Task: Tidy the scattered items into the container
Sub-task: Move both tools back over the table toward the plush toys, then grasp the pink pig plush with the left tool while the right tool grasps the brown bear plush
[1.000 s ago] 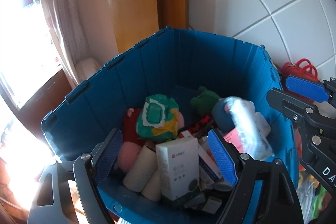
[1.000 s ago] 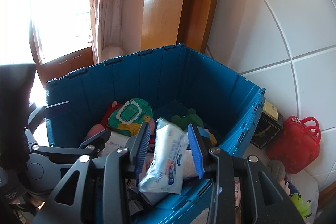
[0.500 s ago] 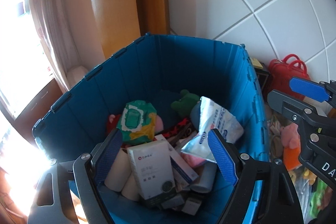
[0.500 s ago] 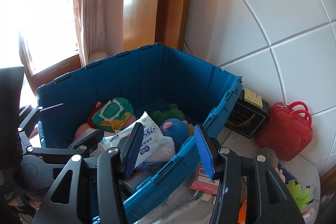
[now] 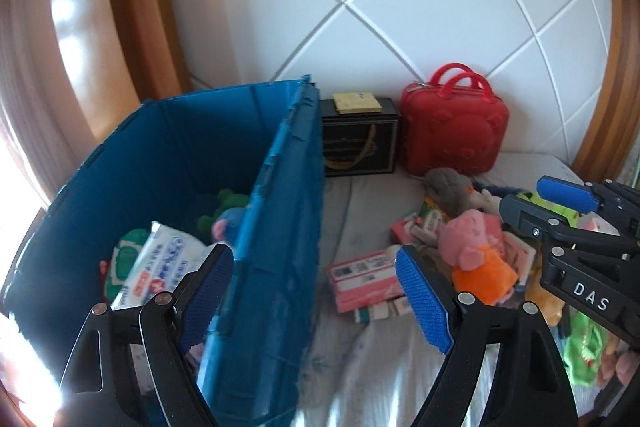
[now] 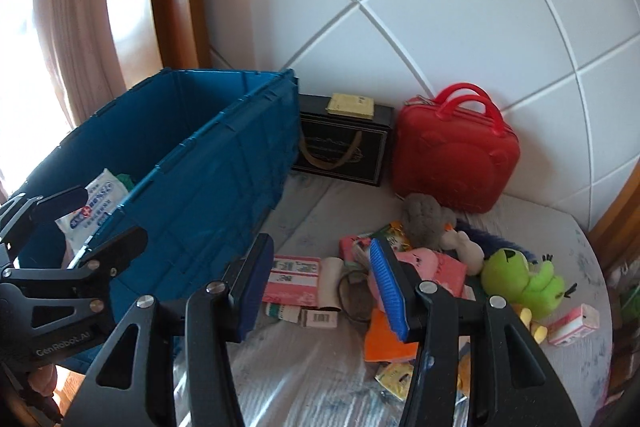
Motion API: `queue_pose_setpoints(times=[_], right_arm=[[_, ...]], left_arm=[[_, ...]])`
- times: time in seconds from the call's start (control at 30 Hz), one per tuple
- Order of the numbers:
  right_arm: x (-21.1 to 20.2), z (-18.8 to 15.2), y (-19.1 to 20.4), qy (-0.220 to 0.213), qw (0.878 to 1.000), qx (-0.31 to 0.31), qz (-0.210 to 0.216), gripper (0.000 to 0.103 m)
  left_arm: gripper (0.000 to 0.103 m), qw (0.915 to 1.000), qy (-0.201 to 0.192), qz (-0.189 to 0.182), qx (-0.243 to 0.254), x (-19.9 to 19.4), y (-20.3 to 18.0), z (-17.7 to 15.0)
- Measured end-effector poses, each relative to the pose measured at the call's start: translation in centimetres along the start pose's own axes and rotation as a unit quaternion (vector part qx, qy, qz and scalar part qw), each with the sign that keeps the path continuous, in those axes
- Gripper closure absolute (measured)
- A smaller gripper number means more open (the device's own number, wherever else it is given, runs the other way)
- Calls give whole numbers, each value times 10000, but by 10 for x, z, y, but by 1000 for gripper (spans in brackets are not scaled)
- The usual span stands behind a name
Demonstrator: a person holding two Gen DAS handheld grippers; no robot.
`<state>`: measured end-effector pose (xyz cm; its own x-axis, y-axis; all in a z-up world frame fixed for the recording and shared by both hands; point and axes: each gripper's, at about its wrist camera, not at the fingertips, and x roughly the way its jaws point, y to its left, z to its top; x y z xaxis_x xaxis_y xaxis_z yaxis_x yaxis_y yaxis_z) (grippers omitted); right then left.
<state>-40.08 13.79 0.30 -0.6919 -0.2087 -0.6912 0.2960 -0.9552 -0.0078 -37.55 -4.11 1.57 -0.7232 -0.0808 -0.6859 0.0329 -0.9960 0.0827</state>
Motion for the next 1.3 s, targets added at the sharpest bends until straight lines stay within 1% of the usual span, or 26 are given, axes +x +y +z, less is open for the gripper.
queue_pose_setpoints(times=[0.13, 0.27, 0.37, 0.43, 0.57, 0.7, 0.83, 0.93, 1.13, 1.3], right_arm=[[9, -28, -61, 251, 9984, 392, -307, 53], [22, -62, -114, 546, 9943, 720, -571, 53], [32, -93, -150, 791, 9895, 952, -748, 53], [42, -116, -173, 1021, 9847, 1123, -857, 53], [59, -158, -211, 1406, 9733, 1536, -964, 53], [71, -190, -240, 1700, 9622, 1859, -1033, 53], [71, -203, -256, 1781, 9578, 2009, -1027, 53], [69, -202, -266, 1749, 9573, 2062, -1022, 53], [73, -187, -280, 1624, 9575, 2213, -889, 53], [94, -174, -285, 1665, 9581, 2191, -796, 53]], left_arm=[[19, 9991, 153, -253, 318, 21, -54, -3], [19, 9966, 319, -489, 585, 48, -105, -21], [19, 9943, 494, -679, 662, 69, -138, -38], [19, 9921, 683, -775, 705, 84, -156, -54], [19, 9859, 1141, -823, 908, 114, -192, -86], [19, 9805, 1511, -815, 953, 137, -214, -106], [19, 9784, 1678, -758, 942, 152, -224, -112], [19, 9790, 1680, -718, 908, 158, -226, -109], [19, 9808, 1625, -689, 834, 167, -230, -93], [19, 9810, 1688, -649, 703, 187, -232, -75]])
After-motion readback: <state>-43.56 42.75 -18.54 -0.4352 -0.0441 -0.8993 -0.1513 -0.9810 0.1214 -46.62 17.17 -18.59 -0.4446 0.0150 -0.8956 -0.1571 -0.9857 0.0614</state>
